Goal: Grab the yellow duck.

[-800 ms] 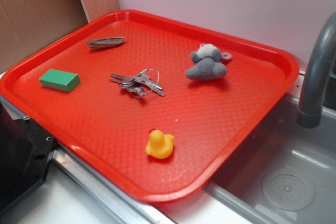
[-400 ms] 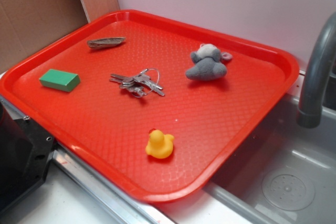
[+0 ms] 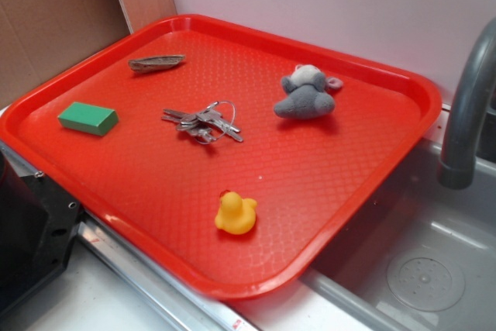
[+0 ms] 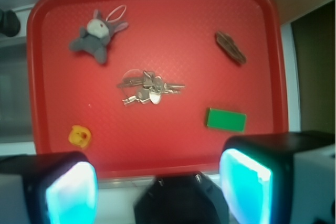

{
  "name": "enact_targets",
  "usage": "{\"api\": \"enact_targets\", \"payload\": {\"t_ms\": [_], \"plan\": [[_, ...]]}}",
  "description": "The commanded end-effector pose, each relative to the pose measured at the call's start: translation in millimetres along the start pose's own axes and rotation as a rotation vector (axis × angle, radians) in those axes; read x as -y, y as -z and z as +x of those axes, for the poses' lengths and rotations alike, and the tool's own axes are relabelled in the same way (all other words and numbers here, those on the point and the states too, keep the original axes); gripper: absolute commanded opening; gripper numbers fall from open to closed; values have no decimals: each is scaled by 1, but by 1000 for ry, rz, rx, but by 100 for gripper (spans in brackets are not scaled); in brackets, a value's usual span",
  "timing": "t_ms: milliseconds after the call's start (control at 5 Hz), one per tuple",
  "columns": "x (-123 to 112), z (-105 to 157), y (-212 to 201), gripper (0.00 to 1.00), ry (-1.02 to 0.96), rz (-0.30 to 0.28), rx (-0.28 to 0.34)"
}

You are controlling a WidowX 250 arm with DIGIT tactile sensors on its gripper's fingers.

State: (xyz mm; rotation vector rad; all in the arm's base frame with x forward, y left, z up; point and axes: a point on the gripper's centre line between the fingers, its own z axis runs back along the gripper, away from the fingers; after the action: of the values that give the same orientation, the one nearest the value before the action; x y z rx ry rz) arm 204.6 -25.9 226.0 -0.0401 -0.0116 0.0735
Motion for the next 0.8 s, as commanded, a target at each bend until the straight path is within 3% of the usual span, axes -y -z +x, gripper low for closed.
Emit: {"api": "enact_targets", "payload": {"t_ms": [0, 200, 400, 600], "plan": [[81, -30, 26, 100, 404, 5, -19], [111, -57, 41, 100, 525, 14, -27], [117, -73, 45, 100, 581, 10, -26], [101, -61, 46, 100, 593, 19, -18]]}}
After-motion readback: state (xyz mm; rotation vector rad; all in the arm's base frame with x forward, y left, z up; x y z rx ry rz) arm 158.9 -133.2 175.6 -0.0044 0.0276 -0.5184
